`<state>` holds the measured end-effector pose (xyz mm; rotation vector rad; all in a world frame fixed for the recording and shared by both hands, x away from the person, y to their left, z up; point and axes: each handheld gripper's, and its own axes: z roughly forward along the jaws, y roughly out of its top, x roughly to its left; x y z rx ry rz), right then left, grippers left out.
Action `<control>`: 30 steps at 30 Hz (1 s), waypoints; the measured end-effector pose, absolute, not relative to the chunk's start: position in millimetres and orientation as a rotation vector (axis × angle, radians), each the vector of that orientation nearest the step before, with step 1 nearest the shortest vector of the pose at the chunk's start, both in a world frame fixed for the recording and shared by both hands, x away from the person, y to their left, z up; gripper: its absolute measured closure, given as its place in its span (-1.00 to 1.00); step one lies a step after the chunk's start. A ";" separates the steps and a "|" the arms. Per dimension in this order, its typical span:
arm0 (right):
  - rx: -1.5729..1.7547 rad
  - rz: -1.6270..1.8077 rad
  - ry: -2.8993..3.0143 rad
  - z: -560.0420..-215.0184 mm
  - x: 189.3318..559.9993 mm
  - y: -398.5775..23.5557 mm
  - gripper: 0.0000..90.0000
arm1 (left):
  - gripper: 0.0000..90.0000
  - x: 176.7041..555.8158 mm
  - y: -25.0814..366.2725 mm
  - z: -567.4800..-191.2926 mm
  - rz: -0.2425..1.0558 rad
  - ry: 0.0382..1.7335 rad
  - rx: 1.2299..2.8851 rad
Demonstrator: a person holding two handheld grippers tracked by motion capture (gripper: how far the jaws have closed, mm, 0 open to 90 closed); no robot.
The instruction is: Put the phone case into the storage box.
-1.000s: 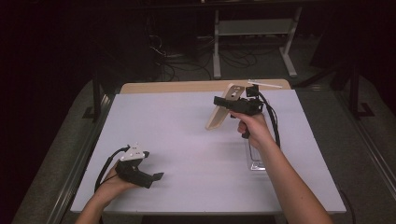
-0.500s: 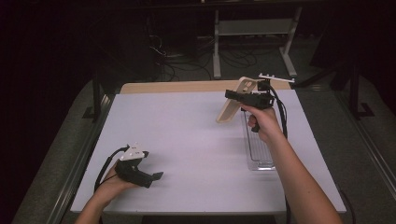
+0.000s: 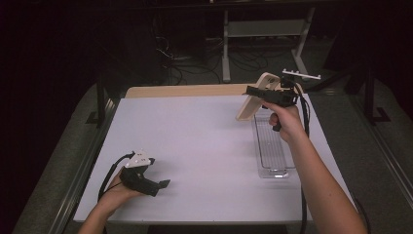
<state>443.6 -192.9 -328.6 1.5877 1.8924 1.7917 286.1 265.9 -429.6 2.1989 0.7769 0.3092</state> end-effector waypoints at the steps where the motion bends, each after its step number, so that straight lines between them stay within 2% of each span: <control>1: 1.589 1.783 1.893 -327.7 444.1 -194.7 -0.79 | -0.98 286.2 266.1 -429.7 0.312 0.775 2.198; 18: 1.641 1.663 1.851 -322.7 453.4 -226.4 -0.79 | -0.98 286.5 266.5 -429.7 0.308 0.774 2.211; 30: 1.635 1.463 1.929 -318.1 459.6 -226.3 -0.79 | -0.98 286.3 267.0 -429.5 0.309 0.776 2.207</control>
